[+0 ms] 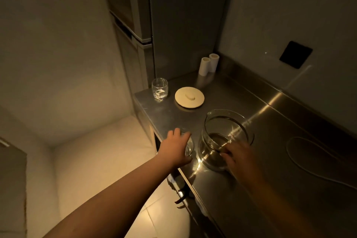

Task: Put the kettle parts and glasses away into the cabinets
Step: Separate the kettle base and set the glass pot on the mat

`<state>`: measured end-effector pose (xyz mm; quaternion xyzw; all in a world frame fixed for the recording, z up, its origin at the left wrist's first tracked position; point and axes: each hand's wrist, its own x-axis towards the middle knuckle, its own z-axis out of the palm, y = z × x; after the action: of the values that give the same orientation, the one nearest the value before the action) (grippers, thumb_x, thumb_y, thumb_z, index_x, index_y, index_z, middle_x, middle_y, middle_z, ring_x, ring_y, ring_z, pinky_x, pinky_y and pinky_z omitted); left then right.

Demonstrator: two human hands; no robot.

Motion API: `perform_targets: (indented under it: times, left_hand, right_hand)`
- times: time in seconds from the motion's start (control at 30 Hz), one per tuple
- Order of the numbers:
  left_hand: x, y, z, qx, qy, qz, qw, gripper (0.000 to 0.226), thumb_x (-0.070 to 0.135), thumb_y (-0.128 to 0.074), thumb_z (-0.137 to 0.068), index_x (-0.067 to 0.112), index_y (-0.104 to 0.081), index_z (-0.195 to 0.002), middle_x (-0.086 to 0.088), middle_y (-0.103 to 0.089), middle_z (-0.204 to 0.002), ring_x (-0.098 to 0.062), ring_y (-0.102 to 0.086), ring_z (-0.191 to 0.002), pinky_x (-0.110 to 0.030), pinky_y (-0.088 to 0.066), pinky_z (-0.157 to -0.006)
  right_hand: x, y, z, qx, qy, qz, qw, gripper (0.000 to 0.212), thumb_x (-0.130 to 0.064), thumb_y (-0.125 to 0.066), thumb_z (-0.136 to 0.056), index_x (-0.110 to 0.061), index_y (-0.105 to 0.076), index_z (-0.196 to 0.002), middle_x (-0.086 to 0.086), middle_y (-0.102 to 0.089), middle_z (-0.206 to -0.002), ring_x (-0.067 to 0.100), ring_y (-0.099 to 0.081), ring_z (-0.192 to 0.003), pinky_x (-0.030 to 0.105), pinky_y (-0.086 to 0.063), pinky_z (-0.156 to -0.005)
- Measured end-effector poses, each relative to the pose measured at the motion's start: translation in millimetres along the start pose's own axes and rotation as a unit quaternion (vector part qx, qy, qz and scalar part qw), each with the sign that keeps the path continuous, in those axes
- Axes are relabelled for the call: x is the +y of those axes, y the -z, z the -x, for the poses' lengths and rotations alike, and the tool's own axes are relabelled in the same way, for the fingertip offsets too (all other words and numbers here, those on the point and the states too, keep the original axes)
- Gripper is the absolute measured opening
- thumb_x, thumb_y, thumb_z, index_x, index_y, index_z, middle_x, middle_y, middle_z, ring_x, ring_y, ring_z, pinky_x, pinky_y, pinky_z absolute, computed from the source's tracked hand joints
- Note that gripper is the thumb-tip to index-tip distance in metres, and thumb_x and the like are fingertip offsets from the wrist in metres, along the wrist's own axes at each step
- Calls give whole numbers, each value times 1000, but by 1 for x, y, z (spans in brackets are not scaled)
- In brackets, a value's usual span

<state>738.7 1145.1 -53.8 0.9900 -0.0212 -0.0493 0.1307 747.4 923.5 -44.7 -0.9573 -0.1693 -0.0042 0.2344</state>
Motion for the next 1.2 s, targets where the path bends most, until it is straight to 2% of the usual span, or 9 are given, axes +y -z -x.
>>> perform_targets:
  times: [0.2, 0.47, 0.63, 0.97, 1.03, 1.1, 1.13, 1.2]
  left_hand:
    - [-40, 13, -42, -32, -16, -3, 999, 81, 47, -66, -77, 27, -26, -145, -8, -34, -136, -26, -35, -123, -37, -48, -91]
    - [-54, 19, -90, -63, -15, -4, 998, 82, 48, -66, -78, 27, -24, -145, -9, -32, -137, -27, -33, -125, -39, -49, -90]
    - [-51, 19, -116, -79, -19, -1, 997, 83, 48, -66, -78, 26, -24, -146, -9, -31, -139, -28, -31, -127, -39, -47, -93]
    - [-46, 15, -139, -70, -9, 8, 998, 85, 47, -66, -79, 25, -20, -147, -9, -30, -138, -27, -30, -126, -37, -47, -93]
    - [-48, 13, -140, -65, -16, 8, 998, 88, 50, -65, -79, 25, -17, -148, -9, -27, -142, -27, -28, -129, -38, -45, -96]
    - [-53, 13, -139, -72, -24, 8, 997, 93, 56, -64, -79, 25, -12, -149, -10, -21, -148, -28, -23, -135, -42, -38, -103]
    - [-56, 13, -140, -78, -29, 8, 996, 96, 60, -62, -78, 26, -9, -150, -10, -17, -152, -29, -19, -138, -44, -33, -107]
    - [-64, 18, -141, -92, -42, 16, 995, 96, 66, -56, -79, 27, -5, -151, -8, -7, -157, -29, -10, -143, -48, -23, -113]
  right_hand:
    - [-28, -6, -46, 18, -22, 16, 999, 6, -22, -65, -84, -22, -65, -91, -15, -43, -90, 16, -53, -94, 42, -49, -86]
    - [-34, -12, -100, 18, -60, 22, 998, 10, -22, -64, -86, -21, -65, -96, -5, -58, -96, 13, -51, -98, 39, -46, -91]
    - [-26, -12, -122, 11, -68, 42, 997, 8, -26, -61, -88, -22, -64, -94, -5, -61, -95, 14, -51, -99, 30, -40, -89]
    - [-25, -14, -141, 31, -62, 42, 997, 5, -21, -67, -83, -23, -63, -83, -8, -58, -85, 16, -53, -94, 33, -42, -83]
    - [-24, -15, -142, 27, -73, 42, 996, 9, -24, -67, -82, -27, -60, -80, -13, -53, -83, 15, -53, -97, 36, -39, -91]
    - [-26, -15, -142, 35, -82, 78, 993, 12, -29, -71, -79, -30, -59, -80, -13, -57, -85, 15, -54, -100, 46, -27, -104]
    - [-29, -14, -143, 46, -84, 99, 990, 14, -32, -73, -76, -30, -60, -82, -10, -60, -88, 17, -54, -103, 51, -21, -107]
    - [-42, -13, -149, 63, -74, 128, 987, 22, -33, -75, -73, -27, -62, -89, -4, -64, -95, 20, -55, -105, 55, -19, -107]
